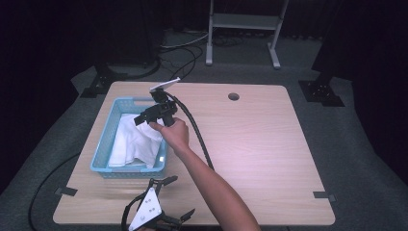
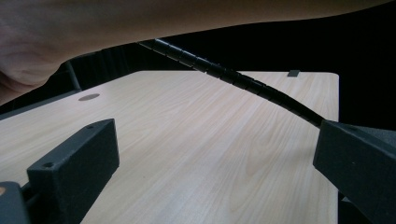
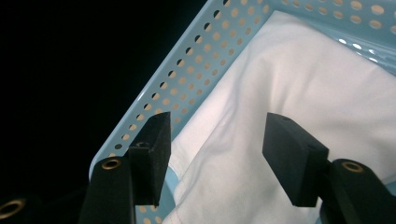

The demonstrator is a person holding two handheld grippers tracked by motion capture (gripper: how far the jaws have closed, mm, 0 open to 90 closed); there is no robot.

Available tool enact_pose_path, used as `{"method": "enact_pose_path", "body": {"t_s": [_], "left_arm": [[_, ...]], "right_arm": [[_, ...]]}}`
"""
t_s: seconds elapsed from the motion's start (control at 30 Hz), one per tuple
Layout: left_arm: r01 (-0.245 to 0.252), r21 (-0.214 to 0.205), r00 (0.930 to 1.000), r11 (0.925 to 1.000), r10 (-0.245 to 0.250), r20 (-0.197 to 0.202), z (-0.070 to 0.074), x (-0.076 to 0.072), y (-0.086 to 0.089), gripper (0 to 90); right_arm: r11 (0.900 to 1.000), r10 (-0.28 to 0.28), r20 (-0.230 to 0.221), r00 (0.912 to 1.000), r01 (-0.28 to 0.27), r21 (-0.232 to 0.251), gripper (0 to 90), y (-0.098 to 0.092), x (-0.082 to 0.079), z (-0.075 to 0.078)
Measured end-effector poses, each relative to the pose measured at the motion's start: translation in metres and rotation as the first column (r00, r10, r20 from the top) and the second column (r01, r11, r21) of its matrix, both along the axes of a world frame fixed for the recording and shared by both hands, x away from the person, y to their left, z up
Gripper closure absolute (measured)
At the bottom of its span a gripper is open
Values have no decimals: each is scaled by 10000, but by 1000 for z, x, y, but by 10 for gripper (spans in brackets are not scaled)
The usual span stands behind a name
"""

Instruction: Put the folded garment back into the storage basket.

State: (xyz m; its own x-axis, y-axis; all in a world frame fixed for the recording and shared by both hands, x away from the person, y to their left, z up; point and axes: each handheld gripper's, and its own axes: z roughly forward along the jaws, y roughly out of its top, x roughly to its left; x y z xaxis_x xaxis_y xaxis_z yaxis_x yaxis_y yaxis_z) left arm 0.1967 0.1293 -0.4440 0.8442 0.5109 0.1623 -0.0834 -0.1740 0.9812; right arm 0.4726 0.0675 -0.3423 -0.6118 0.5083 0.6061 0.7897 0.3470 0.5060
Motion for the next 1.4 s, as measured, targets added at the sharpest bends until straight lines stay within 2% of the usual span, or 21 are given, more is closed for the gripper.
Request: {"method": "enact_pose_path", "body": {"t_s": [0.3, 0.77, 0.97, 1.07, 1.2, 1.4], "left_arm": [[-19, 5, 10000, 10000, 19, 18, 0, 0, 0, 0], [-18, -129, 10000, 9999, 17, -55, 0, 1, -1, 0], [0, -76, 10000, 10000, 0, 59, 0, 0, 0, 0], [-11, -95, 10000, 10000, 11, 80, 0, 0, 0, 0], [-25, -104, 9999, 9999, 26, 109, -1, 0, 0, 0], [-32, -87, 9999, 10000, 33, 145, -1, -1, 0, 0]], "right_arm": [[9990, 419, 575, 9975, -428, 152, 347, -5, -5, 7], [9932, 1079, 909, 9900, -1112, 328, 209, -11, -10, 6], [9908, 1327, 1145, 9845, -1349, 117, 201, -14, -14, 5], [9894, 1409, 1293, 9815, -1442, 161, 198, -15, -18, 5], [9883, 1497, 1322, 9799, -1523, 96, 182, -19, -20, 7], [9870, 1499, 1570, 9762, -1571, 347, 160, -27, -26, 14]]}}
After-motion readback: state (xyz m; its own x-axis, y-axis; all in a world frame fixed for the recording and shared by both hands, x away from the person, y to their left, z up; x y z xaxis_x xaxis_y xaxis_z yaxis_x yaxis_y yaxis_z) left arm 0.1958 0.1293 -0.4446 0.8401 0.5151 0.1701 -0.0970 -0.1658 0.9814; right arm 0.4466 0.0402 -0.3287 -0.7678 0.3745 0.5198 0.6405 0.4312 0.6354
